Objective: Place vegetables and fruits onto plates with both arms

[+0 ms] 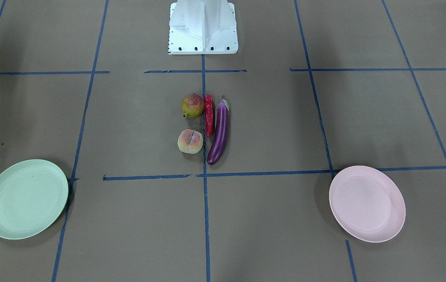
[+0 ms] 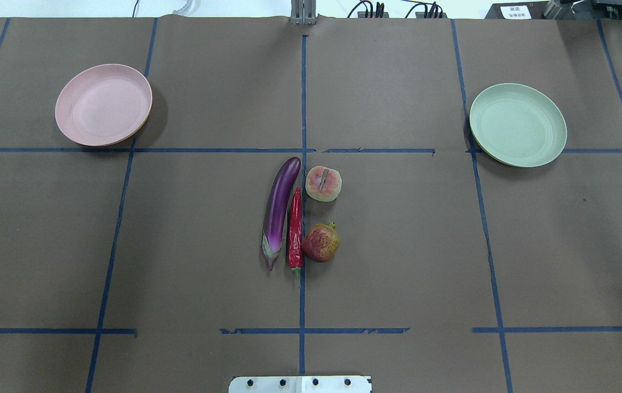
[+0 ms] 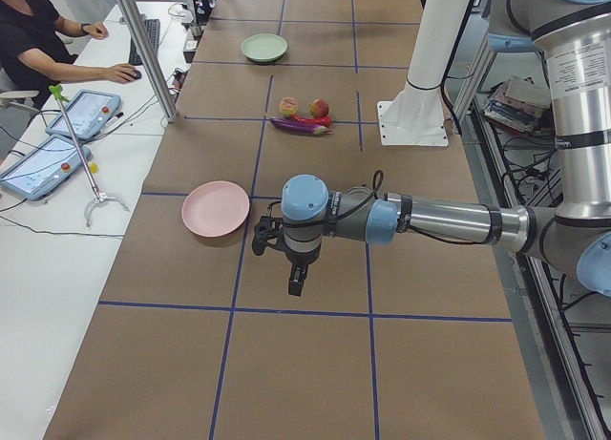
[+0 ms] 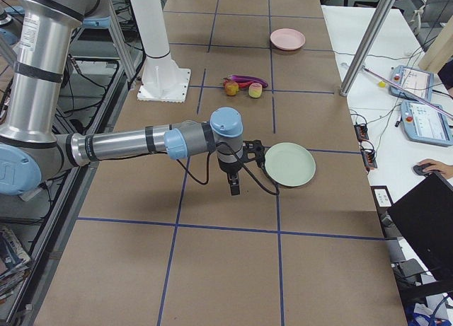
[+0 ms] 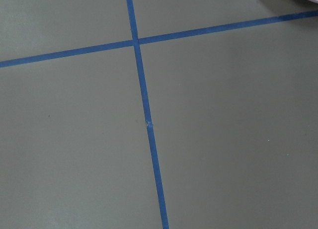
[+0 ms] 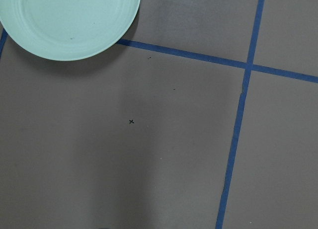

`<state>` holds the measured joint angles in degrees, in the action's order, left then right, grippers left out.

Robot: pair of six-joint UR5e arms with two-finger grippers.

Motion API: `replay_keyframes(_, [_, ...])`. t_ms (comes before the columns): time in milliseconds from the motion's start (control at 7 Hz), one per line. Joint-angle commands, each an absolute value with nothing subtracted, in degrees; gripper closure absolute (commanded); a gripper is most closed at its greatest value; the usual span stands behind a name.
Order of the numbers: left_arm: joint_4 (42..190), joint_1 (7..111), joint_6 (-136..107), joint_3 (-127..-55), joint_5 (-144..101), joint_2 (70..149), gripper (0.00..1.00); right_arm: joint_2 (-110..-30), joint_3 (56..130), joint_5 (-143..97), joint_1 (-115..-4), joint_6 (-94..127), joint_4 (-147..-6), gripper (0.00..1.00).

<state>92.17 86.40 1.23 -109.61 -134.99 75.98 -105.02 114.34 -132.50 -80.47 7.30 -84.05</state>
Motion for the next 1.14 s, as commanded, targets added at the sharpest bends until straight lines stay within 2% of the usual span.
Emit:
replay_keyframes(0, [94.29,86.57,1.23,-110.90,-135.09,74.72,0.00,-104.59,114.43,-132.89,-80.42,7.82,-84.64,0.00])
replay_keyframes(1000, [95.01,86.31,1.41,-110.04,-135.44,74.18,0.00,-104.68,114.52,-133.77,-80.42,7.82,-84.11,0.00])
